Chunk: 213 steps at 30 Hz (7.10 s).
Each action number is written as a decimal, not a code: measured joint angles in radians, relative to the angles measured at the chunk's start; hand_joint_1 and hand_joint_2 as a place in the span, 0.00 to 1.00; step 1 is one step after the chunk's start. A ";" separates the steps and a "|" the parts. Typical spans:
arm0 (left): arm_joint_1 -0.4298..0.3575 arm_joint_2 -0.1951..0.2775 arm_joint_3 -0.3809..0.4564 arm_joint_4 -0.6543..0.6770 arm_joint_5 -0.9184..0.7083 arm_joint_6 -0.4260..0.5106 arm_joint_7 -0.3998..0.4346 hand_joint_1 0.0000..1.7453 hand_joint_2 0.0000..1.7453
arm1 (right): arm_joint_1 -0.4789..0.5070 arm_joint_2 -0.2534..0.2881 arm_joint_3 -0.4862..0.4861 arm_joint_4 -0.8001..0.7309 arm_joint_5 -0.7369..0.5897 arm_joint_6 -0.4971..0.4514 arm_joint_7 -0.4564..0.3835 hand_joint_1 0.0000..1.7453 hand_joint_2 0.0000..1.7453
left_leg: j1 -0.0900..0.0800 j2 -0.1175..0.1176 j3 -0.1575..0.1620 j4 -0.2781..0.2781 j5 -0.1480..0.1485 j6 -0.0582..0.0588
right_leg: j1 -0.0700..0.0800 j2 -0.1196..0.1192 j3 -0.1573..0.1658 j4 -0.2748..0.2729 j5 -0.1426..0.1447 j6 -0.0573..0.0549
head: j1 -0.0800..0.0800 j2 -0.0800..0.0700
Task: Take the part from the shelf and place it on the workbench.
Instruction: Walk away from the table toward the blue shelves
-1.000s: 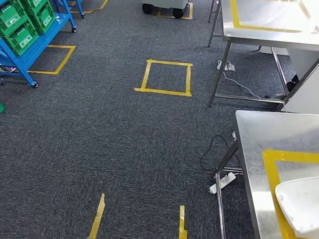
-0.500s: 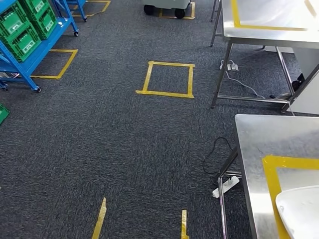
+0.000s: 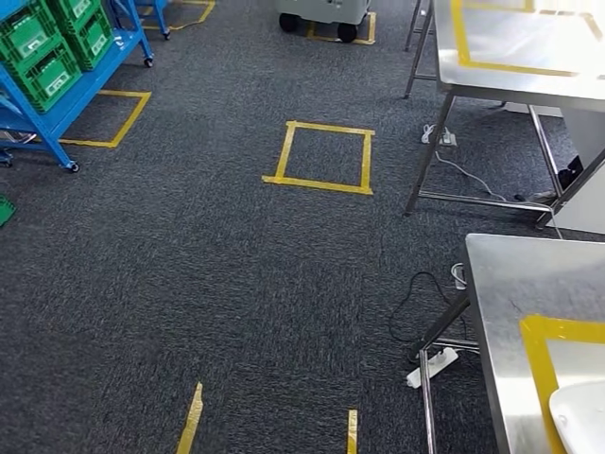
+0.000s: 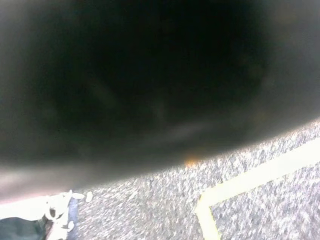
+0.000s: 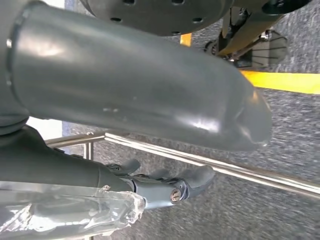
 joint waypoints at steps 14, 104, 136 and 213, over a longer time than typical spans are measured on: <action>0.001 -0.006 0.023 0.000 -0.023 0.010 -0.016 0.00 0.00 | 0.009 0.000 0.001 -0.013 -0.027 0.000 0.002 0.00 0.00 | -0.020 -0.004 0.032 0.003 -0.032 0.008 | 0.014 0.004 -0.009 -0.079 0.096 -0.023 | 0.002 0.000; -0.017 -0.024 0.147 -0.014 -0.079 0.031 -0.021 0.00 0.00 | -0.001 0.002 -0.012 -0.012 0.030 0.000 -0.004 0.00 0.00 | -0.026 -0.009 -0.026 0.030 -0.003 0.005 | 0.002 0.011 0.104 -0.107 0.002 -0.024 | 0.005 0.000; -0.005 -0.030 0.178 -0.014 -0.083 0.008 0.021 0.00 0.00 | -0.005 0.003 -0.017 -0.011 0.097 -0.015 -0.004 0.00 0.00 | -0.014 -0.056 -0.043 0.079 -0.045 -0.025 | -0.006 0.022 0.047 -0.101 0.069 -0.039 | -0.001 0.000; 0.006 -0.051 0.223 -0.017 -0.083 -0.032 0.023 0.00 0.00 | 0.009 0.001 -0.017 -0.036 0.143 -0.002 0.009 0.00 0.00 | -0.001 0.010 -0.008 -0.008 0.023 0.005 | -0.003 -0.039 0.043 -0.001 -0.035 0.009 | 0.000 0.000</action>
